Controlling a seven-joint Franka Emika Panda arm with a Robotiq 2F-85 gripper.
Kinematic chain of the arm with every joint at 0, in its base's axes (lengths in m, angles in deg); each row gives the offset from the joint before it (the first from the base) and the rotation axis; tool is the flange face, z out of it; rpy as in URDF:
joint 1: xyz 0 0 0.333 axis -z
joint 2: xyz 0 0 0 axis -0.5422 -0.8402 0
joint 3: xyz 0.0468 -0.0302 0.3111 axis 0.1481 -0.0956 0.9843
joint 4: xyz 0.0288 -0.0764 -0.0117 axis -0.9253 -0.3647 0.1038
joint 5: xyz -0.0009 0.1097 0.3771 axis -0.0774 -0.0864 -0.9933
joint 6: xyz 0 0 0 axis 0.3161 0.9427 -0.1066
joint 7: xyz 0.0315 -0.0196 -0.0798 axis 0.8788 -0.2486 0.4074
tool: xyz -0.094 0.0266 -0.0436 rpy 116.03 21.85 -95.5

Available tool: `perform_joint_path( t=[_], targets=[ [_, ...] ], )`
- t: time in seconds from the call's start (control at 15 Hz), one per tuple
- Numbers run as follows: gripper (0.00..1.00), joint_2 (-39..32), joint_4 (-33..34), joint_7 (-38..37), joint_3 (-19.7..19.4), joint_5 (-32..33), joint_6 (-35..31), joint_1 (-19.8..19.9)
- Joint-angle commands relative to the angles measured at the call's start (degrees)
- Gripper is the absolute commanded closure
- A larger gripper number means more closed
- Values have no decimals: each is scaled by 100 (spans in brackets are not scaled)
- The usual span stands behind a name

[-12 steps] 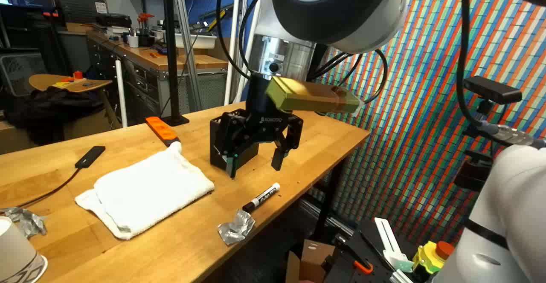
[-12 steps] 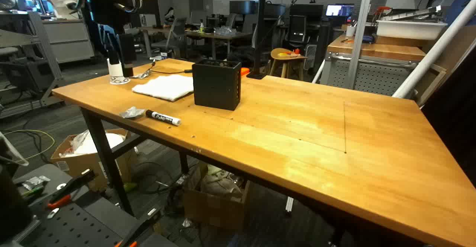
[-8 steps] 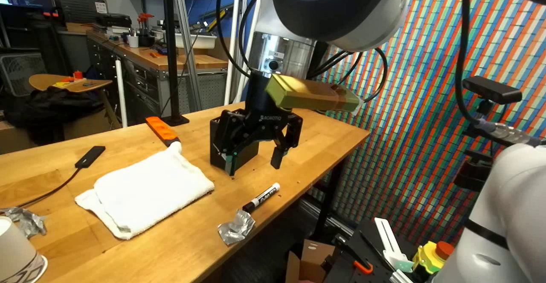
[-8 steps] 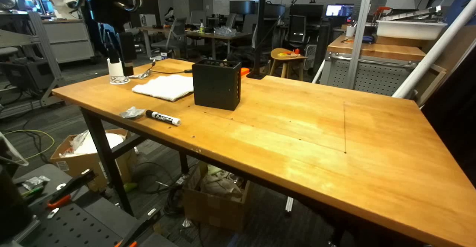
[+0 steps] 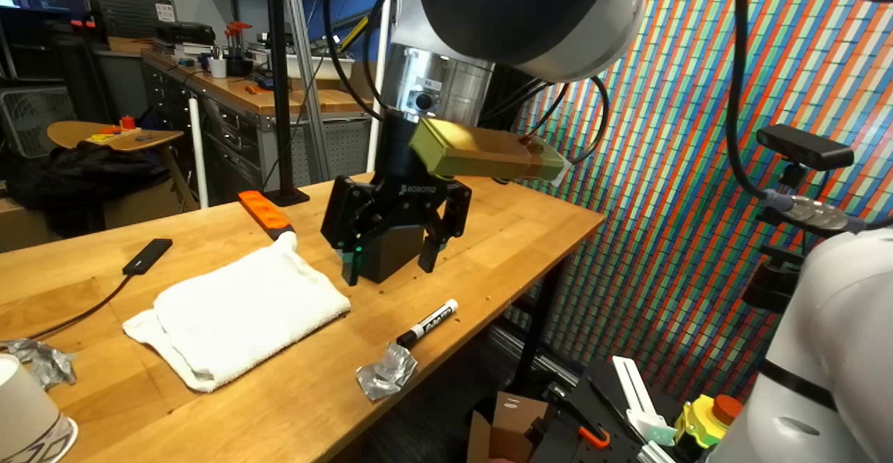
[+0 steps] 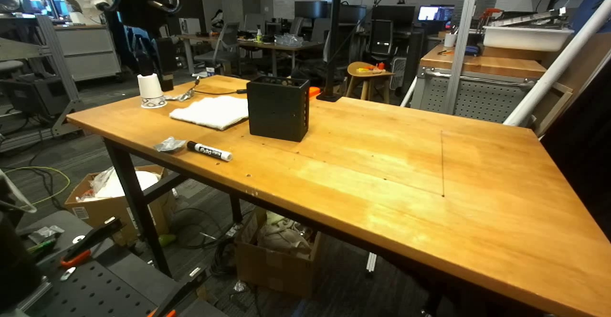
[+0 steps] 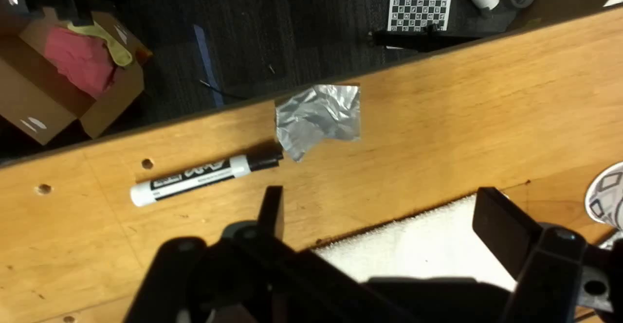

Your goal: Put the white towel in the black box

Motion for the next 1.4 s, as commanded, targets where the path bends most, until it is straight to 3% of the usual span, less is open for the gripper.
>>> perform_joint_path(
  t=[0.0,0.67,1.33],
  targets=[
    [0,-605,539,339,70,37,-571,-143],
    [0,-3115,1906,1159,-52,399,-2489,-122],
    [0,-5089,3026,1123,-276,2153,-2992,-577]
  ],
)
